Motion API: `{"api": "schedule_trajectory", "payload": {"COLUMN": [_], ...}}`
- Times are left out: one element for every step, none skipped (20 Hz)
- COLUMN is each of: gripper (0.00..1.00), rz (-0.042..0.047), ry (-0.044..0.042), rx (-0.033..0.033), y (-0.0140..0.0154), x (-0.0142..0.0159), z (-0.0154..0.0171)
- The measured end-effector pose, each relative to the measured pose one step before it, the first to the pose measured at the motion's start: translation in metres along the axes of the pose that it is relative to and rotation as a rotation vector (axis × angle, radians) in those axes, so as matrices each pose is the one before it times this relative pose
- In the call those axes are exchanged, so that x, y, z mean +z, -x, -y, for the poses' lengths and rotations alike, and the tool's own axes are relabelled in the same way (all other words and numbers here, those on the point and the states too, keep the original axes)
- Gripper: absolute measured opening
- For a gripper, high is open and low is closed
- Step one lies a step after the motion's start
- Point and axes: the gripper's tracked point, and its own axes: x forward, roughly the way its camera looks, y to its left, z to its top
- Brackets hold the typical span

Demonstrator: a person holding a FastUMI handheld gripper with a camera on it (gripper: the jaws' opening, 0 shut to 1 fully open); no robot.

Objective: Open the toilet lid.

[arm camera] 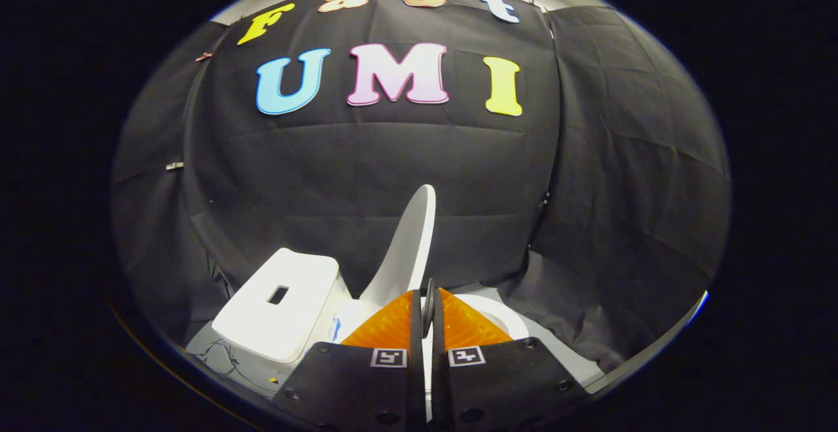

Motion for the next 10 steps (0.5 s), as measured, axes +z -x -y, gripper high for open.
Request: {"api": "schedule_trajectory", "payload": {"gripper": [0.08,0.09,0.09,0.09,0.1,0.1,0.1,0.11,0.12,0.13], "rz": [0.01074,0.00998,0.01181,0.00823,0.00587,0.00673,0.00769,0.00718,0.0052,0.00736], "ry": [0.01699,0.01942,0.02256,0.01982,0.01936,0.01858,0.01757,0.01495,0.01737,0.01635], "rx": [0.00832,0.00647,0.0039,0.00129,0.00328,0.00536,0.00831,0.00947,0.00885,0.01163], "y": [0.00275,0.00249,0.00064,0.00163,0.00117,0.00163,0.00218,0.00137,-0.0009,0.00173], "x": [0.00198,0.00282,0.00236,0.00211,0.00083,0.00212,0.00246,0.00312,0.00079,0.0018], "z": [-0.01033,-0.00988,-0.00892,-0.00815,-0.0089,-0.00983,-0.01104,-0.00945,-0.00929,-0.00936]}}
